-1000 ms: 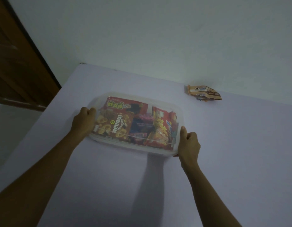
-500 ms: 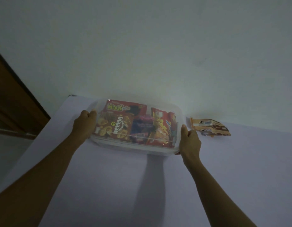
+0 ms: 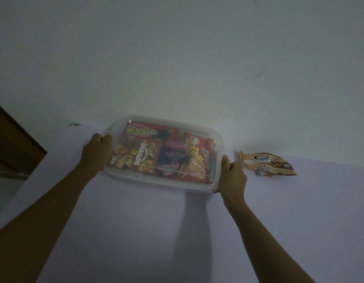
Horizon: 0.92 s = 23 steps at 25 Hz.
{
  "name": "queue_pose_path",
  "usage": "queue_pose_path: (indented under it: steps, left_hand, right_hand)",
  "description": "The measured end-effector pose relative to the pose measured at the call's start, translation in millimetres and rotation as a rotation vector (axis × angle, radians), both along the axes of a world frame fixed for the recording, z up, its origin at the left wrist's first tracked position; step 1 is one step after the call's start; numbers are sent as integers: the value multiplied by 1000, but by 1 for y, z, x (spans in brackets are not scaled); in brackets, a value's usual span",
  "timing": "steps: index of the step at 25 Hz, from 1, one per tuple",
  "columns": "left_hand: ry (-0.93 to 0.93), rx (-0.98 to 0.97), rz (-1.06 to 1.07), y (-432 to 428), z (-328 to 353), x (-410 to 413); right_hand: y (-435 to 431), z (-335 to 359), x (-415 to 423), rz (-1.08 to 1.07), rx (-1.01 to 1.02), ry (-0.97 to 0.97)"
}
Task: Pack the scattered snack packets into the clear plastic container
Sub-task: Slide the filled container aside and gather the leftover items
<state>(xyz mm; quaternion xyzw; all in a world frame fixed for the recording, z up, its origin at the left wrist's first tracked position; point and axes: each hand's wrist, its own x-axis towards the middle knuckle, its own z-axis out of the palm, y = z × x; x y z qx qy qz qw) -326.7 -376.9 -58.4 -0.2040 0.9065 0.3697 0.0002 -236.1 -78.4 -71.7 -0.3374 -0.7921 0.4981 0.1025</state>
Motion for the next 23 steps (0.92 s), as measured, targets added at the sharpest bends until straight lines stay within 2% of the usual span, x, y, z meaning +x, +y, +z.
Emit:
queue_pose_path:
  steps: [4, 6, 8, 11, 17, 20, 23]
  left_hand:
    - [56, 157, 75, -5, -3, 5]
    - [13, 49, 103, 2, 11, 11]
    - [99, -54, 107, 17, 26, 25]
    - [327, -154, -40, 54, 53, 64]
    - [545, -77, -311, 166, 70, 120]
    - [546, 9, -511, 236, 72, 142]
    - [455, -43, -728, 301, 60, 153]
  right_hand:
    - [0, -4, 5, -7, -6, 32]
    - [2, -1, 11, 1, -5, 41]
    - [9, 3, 22, 20, 29, 50]
    - [32, 18, 55, 31, 117, 57]
    - [128, 62, 168, -52, 431, 59]
    - [191, 67, 216, -132, 561, 20]
    - [256, 72, 254, -238, 642, -113]
